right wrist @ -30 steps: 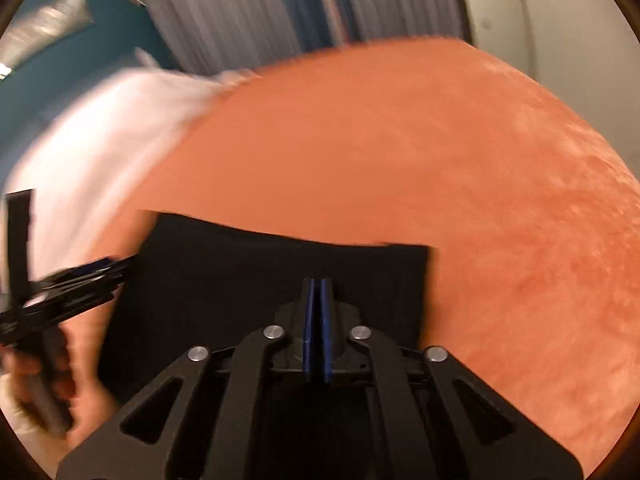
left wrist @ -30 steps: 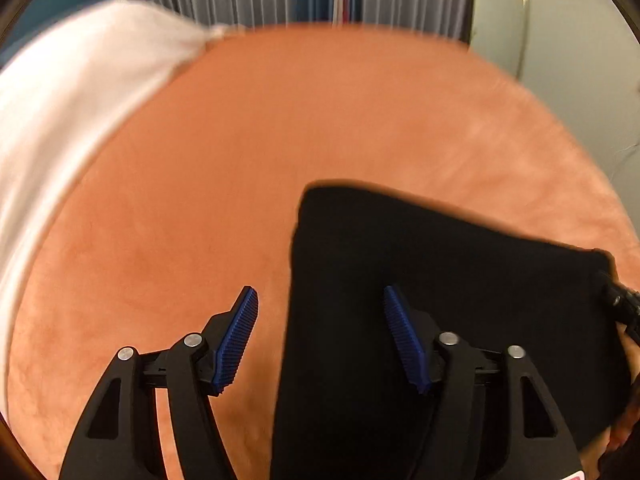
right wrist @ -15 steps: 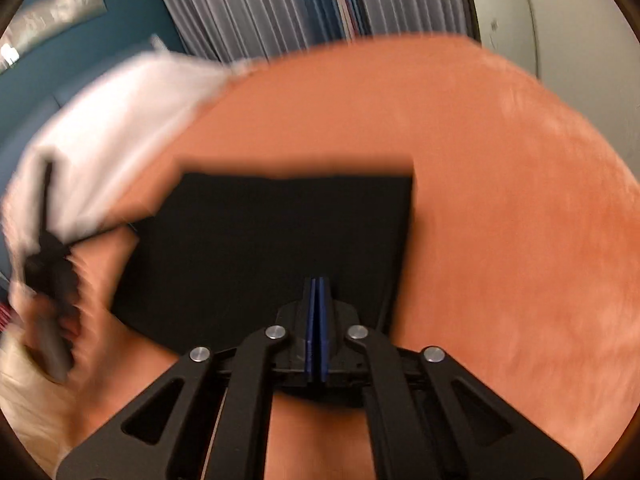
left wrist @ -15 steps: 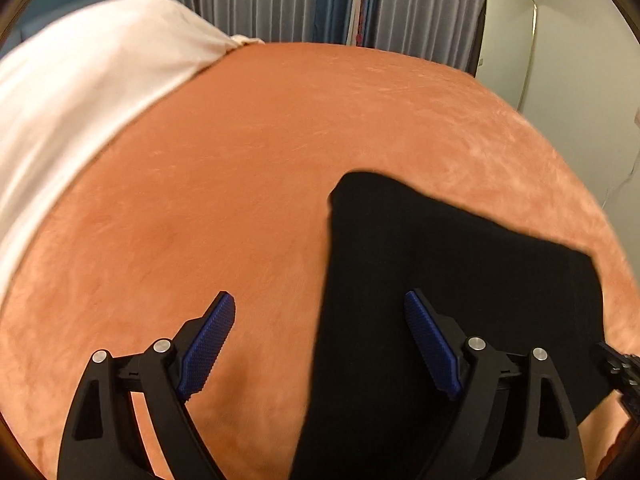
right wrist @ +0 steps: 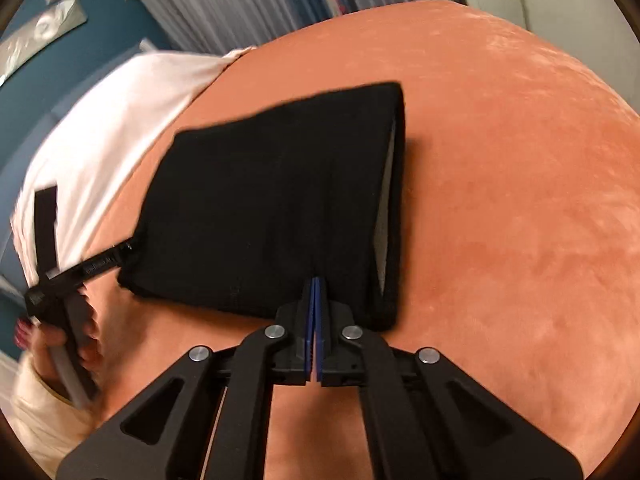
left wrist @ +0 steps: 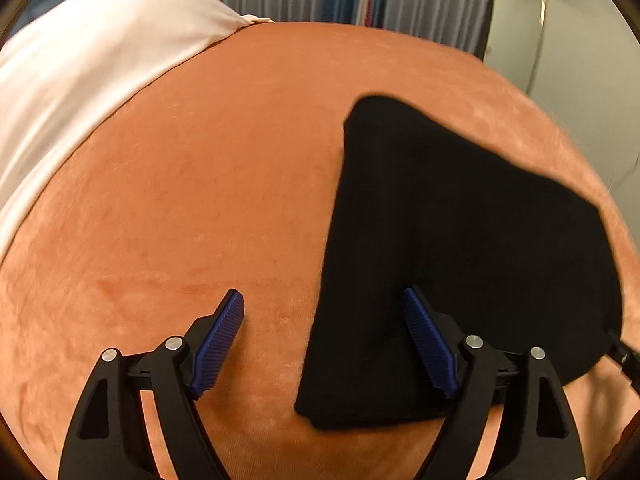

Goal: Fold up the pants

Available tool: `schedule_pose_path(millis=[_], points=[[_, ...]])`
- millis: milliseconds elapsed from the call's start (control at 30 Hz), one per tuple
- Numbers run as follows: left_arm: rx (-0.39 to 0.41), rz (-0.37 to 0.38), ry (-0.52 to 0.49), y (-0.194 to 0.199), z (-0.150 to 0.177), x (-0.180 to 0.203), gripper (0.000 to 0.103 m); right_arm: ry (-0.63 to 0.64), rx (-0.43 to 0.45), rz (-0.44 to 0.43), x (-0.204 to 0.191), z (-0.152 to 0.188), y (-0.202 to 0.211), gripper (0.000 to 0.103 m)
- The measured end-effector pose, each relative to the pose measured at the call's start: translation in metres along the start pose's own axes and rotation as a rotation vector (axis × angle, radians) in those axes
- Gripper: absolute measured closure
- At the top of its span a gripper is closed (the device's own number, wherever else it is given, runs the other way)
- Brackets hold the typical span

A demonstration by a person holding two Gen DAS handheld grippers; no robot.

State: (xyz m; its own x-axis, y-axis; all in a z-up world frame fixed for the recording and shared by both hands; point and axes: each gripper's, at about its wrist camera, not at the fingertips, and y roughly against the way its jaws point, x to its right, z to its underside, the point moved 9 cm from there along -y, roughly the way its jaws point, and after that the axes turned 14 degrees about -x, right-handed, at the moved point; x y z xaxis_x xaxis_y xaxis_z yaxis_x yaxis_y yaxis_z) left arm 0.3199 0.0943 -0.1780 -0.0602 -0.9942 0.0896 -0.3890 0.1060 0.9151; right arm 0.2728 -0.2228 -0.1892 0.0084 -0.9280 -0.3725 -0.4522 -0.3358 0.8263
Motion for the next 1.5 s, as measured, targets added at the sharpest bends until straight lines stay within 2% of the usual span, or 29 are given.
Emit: schedule_pose_path(millis=[67,100,233,300,400,633,933,1233,1500], points=[[0.019,-0.016,0.001,0.024,0.001,-0.001,0.029,0.015,0.045,0.009,-0.008,0.001,0.026,0.099],[0.057,-0.043,-0.010,0.046,0.005,0.001,0.029,0.029,0.078,0.044,-0.013,0.006,0.041,0.099],[0.151,-0.132,-0.059,0.103,0.032,0.017,0.022,0.053,0.135,0.124,-0.026,0.022,0.073,0.099],[0.169,-0.150,-0.077,0.122,0.043,0.026,0.016,0.047,0.152,0.136,-0.034,0.029,0.085,0.099],[0.178,-0.180,-0.103,0.140,0.062,0.039,0.016,0.061,0.173,0.169,-0.044,0.035,0.101,0.099],[0.147,-0.193,-0.111,0.155,0.097,0.046,0.016,0.064,0.217,0.182,-0.071,0.048,0.131,0.099],[0.166,-0.209,-0.132,0.176,0.125,0.047,0.016,0.072,0.257,0.204,-0.096,0.065,0.152,0.099],[0.169,-0.200,-0.123,0.183,0.132,0.036,0.016,0.062,0.291,0.253,-0.109,0.067,0.155,0.099],[0.171,-0.198,-0.132,0.181,0.130,0.032,0.016,0.042,0.275,0.268,-0.109,0.063,0.141,0.099]])
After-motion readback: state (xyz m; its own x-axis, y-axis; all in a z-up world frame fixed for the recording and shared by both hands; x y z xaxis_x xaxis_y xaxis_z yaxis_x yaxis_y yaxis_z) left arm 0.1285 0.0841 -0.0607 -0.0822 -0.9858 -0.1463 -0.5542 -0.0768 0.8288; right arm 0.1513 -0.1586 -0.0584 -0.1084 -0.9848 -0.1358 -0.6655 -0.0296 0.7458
